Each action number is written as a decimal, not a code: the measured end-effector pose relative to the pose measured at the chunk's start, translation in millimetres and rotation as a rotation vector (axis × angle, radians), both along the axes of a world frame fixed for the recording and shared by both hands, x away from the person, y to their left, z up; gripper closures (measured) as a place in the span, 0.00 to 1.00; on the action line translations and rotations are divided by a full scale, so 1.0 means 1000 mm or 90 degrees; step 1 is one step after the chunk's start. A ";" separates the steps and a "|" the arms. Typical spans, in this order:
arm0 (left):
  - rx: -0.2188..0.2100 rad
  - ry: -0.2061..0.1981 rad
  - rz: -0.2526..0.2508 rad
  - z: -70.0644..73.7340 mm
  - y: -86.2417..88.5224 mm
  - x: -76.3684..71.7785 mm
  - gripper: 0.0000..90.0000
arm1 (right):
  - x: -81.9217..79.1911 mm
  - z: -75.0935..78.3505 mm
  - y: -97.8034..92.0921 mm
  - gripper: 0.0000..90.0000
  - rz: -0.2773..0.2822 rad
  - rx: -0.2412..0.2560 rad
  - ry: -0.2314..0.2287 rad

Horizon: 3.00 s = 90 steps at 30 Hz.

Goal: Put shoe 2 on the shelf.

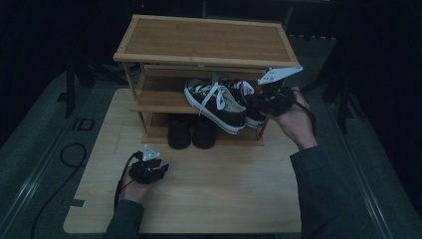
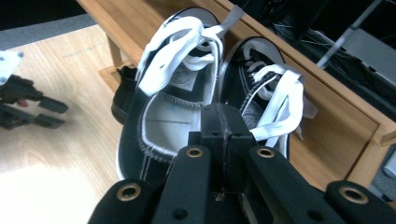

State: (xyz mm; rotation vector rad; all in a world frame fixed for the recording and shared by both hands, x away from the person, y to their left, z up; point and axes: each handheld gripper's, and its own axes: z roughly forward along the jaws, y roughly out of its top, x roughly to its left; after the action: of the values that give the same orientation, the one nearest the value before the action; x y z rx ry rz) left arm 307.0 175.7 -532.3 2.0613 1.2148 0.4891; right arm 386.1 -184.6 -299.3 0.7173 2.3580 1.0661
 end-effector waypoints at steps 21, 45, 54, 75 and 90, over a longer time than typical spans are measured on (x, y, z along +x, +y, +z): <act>0.005 -0.062 -0.019 0.050 -0.016 0.024 0.79 | -0.025 -0.010 -0.012 1.00 0.026 0.006 -0.010; 0.029 -0.107 -0.036 0.102 -0.039 0.059 0.90 | -0.040 -0.052 -0.021 1.00 0.036 -0.014 0.030; 0.032 -0.119 -0.029 0.115 -0.047 0.074 0.99 | -0.040 -0.070 -0.024 1.00 0.037 -0.018 0.052; 0.065 -0.135 -0.029 0.143 -0.062 0.106 1.00 | -0.039 -0.090 -0.024 1.00 0.040 -0.020 0.076; 0.089 -0.127 -0.028 0.145 -0.069 0.116 1.00 | -0.038 -0.092 -0.020 1.00 0.049 -0.021 0.074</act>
State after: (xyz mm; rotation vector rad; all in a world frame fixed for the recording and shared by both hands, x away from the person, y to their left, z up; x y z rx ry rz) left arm 423.2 106.6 -387.2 2.0935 1.0414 0.7586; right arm 347.6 -204.8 -391.0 0.6985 2.5139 1.0402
